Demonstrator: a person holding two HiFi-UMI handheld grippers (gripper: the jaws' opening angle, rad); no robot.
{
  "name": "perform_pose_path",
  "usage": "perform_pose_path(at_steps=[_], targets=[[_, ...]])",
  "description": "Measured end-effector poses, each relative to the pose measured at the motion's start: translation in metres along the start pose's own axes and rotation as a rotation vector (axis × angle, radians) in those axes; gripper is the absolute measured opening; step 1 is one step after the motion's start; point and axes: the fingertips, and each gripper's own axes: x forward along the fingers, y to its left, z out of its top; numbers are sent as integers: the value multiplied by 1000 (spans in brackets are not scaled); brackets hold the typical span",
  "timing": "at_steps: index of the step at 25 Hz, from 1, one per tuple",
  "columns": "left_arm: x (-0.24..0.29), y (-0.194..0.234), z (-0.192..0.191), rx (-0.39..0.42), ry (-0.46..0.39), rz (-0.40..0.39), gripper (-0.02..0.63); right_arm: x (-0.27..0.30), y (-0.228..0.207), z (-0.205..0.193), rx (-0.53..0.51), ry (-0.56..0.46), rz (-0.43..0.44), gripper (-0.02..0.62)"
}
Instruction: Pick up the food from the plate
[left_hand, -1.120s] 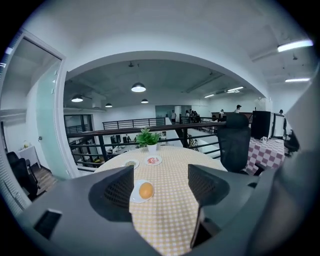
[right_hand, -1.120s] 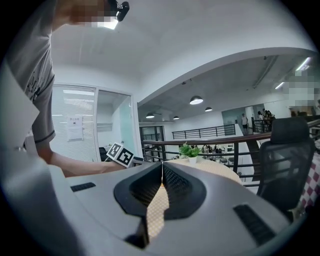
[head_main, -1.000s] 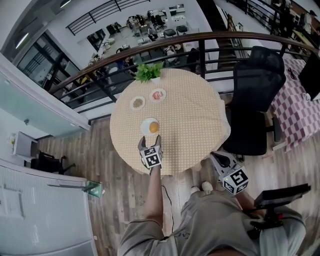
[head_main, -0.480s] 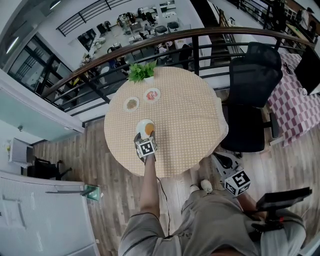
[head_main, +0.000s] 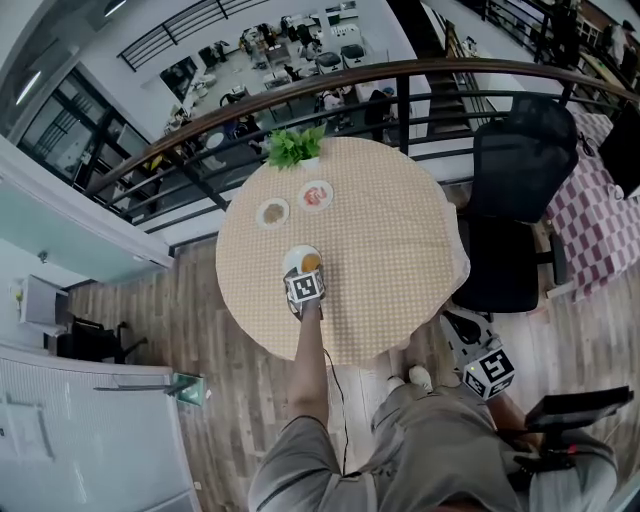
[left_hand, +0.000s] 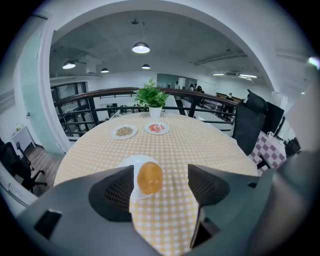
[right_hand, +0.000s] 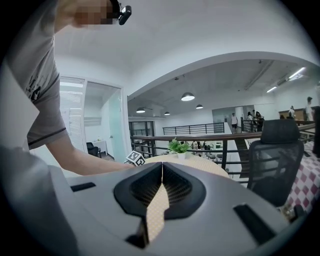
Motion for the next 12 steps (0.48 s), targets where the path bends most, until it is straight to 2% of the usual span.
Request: perform_pose_path(at_steps=[3, 7, 10, 12], targets=[[19, 0, -3, 0, 32, -18, 350, 5, -3, -1, -12, 10, -15, 15], [50, 17, -1, 43, 52, -1, 350, 6, -13, -12, -8, 41, -54, 15], [67, 16, -10, 34, 111, -22, 350, 3, -18, -23, -5, 75, -80, 15], [73, 17, -9, 60, 141, -13, 350, 2, -20, -28, -7, 95, -93, 15]])
